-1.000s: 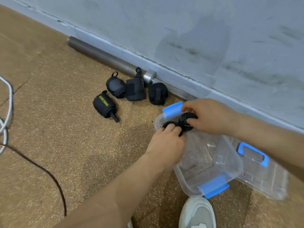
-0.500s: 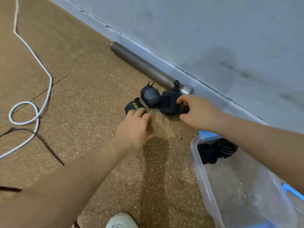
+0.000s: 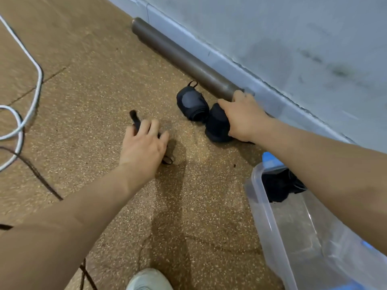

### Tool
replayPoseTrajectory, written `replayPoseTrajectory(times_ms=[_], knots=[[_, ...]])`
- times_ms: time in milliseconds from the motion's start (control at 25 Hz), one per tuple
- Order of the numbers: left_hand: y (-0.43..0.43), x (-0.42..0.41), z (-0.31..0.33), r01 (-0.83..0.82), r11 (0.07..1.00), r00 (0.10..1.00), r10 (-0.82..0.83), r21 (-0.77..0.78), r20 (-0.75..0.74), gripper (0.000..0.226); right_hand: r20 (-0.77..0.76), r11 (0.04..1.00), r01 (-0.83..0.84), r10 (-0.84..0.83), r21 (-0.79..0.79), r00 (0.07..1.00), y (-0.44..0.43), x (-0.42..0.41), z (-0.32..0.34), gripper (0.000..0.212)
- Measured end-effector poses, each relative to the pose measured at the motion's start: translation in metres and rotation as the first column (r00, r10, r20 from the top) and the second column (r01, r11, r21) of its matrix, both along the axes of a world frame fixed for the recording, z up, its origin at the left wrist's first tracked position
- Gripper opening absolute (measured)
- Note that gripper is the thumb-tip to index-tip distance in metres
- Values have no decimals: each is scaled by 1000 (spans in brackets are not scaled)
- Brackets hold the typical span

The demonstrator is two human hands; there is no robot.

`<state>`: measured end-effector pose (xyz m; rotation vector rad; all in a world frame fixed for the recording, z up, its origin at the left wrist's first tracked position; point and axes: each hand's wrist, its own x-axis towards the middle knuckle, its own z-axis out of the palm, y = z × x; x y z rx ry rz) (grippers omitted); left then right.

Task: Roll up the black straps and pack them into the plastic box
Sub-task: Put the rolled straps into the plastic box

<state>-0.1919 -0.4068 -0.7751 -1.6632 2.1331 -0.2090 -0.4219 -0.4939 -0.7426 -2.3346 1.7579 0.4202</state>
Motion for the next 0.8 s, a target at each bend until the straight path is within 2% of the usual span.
replayPoseTrajectory(times_ms=[40,120,200,280,360,400,440,480,520,560,600,640,680,720,760,800], knots=[[0,3,-1,-14,1000,1000,14,26,-21,59,6,1000,-15,15,5,1000,-1,3,2,74],[-4,3,0,-52,995,997,57,87,-60,59,-3,998,-59,59,-8,998,1,7,3,82],[-10,1,1,-96,984,995,97,148,1,57,-10,992,-127,127,11,992,11,13,-1,92],[-12,4,2,-114,979,993,112,167,22,47,59,984,-177,176,24,983,26,17,-4,84],[-13,11,14,-245,954,965,257,170,-49,45,54,968,-248,250,-37,967,35,14,7,80],[-14,13,25,-368,906,903,402,210,-151,48,68,964,-261,264,-54,962,36,9,21,80],[-15,13,39,-488,822,764,564,292,-312,49,131,975,-217,222,-51,966,35,4,41,76],[-15,10,55,-562,723,536,688,402,-489,47,251,994,-113,112,-12,961,35,-5,67,68],[-15,5,70,-569,647,266,729,508,-630,43,385,998,24,-45,60,922,34,-16,96,59],[-11,-4,89,-524,614,32,707,590,-707,39,497,967,177,-247,185,832,38,-32,129,50],[-6,-18,108,-448,604,-143,679,659,-720,35,558,893,292,-442,342,702,43,-49,157,43],[1,-35,128,-337,605,-278,668,722,-690,32,554,813,348,-575,467,602,51,-67,180,36],[10,-55,147,-220,608,-371,671,762,-642,29,534,759,368,-644,537,547,65,-88,201,31],[20,-75,162,-137,607,-415,682,783,-602,27,518,727,379,-679,573,520,80,-105,212,27],[31,-92,171,-90,612,-405,698,786,-590,26,510,709,394,-699,585,501,98,-122,215,23],[43,-111,176,-62,636,-350,708,769,-614,23,509,702,419,-709,576,488,118,-139,215,21]])
